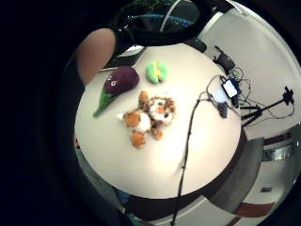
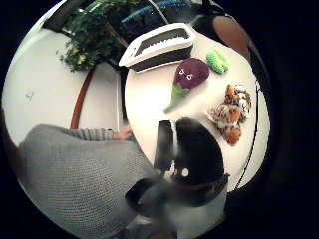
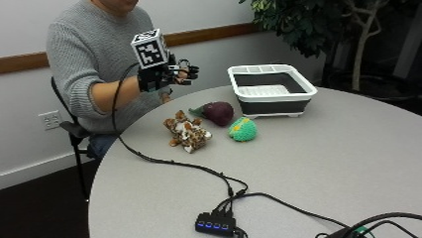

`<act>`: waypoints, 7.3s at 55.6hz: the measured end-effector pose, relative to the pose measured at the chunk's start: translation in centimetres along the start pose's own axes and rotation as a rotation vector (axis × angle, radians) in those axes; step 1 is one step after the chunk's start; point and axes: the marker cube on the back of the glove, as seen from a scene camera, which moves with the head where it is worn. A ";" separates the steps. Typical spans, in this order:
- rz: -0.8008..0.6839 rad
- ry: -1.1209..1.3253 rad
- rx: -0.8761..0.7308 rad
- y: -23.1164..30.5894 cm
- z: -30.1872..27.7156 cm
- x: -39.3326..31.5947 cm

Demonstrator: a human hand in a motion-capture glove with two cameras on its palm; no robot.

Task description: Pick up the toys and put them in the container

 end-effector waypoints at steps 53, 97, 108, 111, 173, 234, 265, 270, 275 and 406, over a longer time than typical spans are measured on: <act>0.267 0.163 -0.187 0.1 15.9 7.8; -0.127 -0.033 0.122 -26.9 -0.9 -11.6; 0.033 0.196 -0.024 -30.8 4.6 -13.4; 0.050 0.159 -0.225 -30.4 7.2 -14.1; -0.033 0.121 -0.379 -10.6 19.8 -6.3; -0.137 -0.040 0.148 -26.2 -0.9 -11.7; -0.043 -0.110 -0.218 -29.2 8.1 -11.9; -0.047 -0.092 -0.214 -28.6 8.1 -11.2; -0.046 -0.099 -0.204 -28.0 7.7 -10.1; 0.153 0.051 -0.184 -35.2 6.0 -5.9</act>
